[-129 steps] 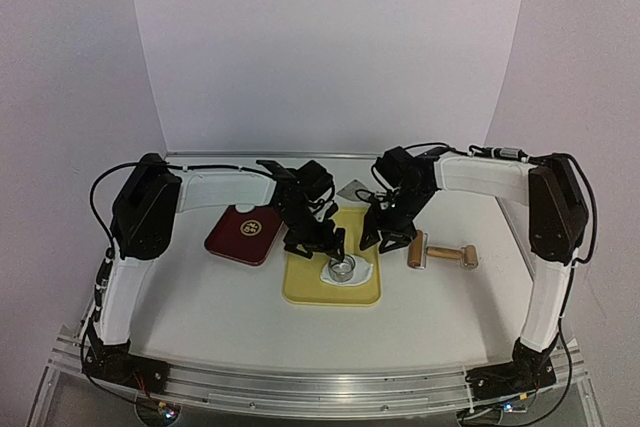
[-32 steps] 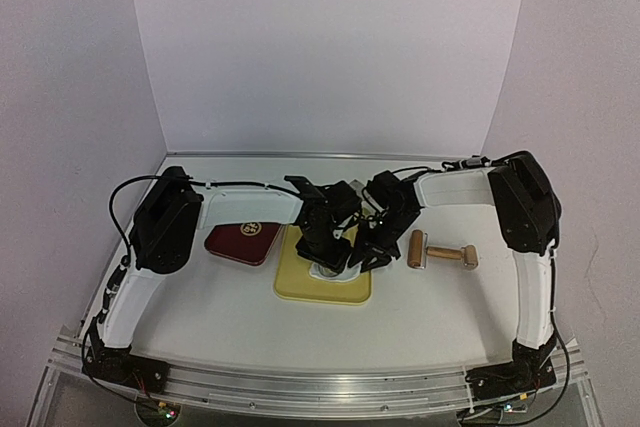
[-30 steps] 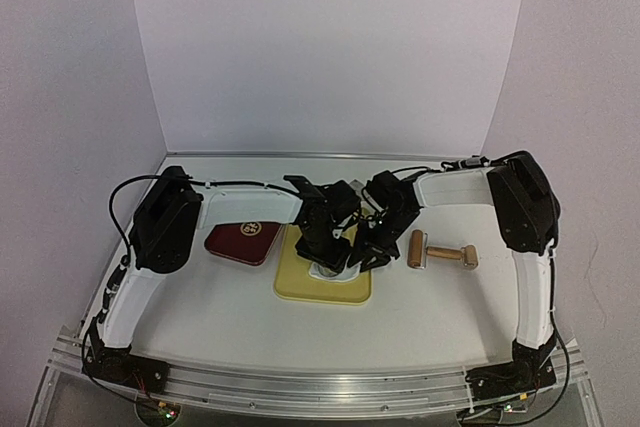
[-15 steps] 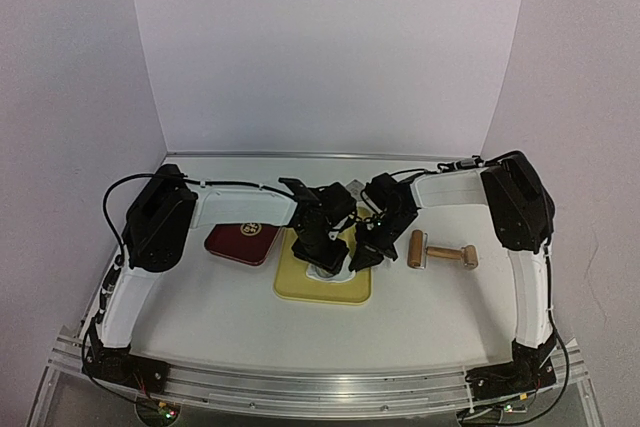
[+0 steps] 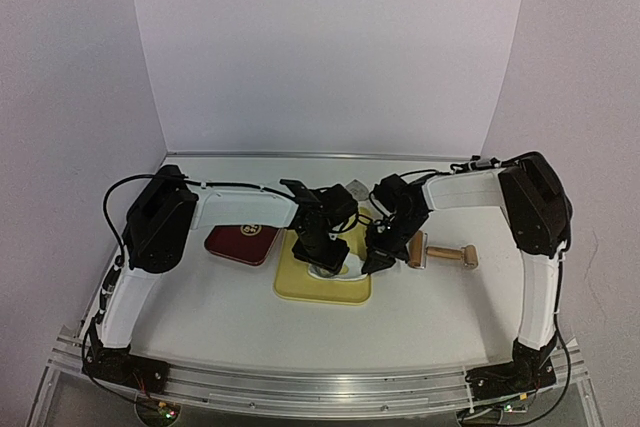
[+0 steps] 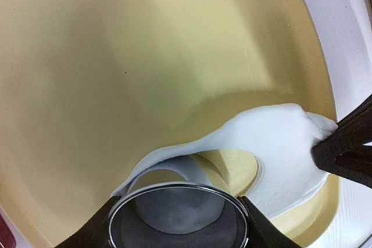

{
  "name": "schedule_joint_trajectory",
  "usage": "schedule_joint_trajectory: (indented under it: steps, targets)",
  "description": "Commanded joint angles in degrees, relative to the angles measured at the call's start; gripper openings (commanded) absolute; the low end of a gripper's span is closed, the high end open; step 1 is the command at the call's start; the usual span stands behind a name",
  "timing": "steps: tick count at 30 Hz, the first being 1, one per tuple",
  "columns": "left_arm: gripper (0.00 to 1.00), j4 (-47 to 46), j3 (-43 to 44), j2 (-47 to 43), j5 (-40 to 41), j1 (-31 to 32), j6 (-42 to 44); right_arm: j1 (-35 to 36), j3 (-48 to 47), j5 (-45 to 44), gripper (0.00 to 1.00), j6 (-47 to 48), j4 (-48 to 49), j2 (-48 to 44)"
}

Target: Roll out the dumpling wrappers from the dough

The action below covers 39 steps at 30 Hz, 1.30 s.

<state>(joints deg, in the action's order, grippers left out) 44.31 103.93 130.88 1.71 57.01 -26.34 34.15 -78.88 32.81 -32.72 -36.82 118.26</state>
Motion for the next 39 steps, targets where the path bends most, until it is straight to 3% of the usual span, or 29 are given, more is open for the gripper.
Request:
schedule_joint_trajectory:
  steps: [1, 25, 33, 39]
  targets:
    - [0.20, 6.67, -3.43, 0.95, 2.50, -0.94, -2.00, -0.84, 2.05, 0.97, 0.00, 2.63, -6.45, -3.79]
    - [0.21, 5.11, -4.38, 0.78, 2.58, -0.99, -1.83, -0.76, 9.05, 11.28, 0.00, -1.61, -7.07, -20.04]
    - [0.22, 4.66, -4.11, 1.00, 2.40, -1.54, -1.58, -0.75, 14.27, 8.96, 0.00, -5.67, -7.98, -29.68]
    - [0.28, 3.04, -2.31, 0.64, 0.50, -1.55, 0.05, -0.75, 14.19, 6.23, 0.00, -6.17, -8.09, -30.60]
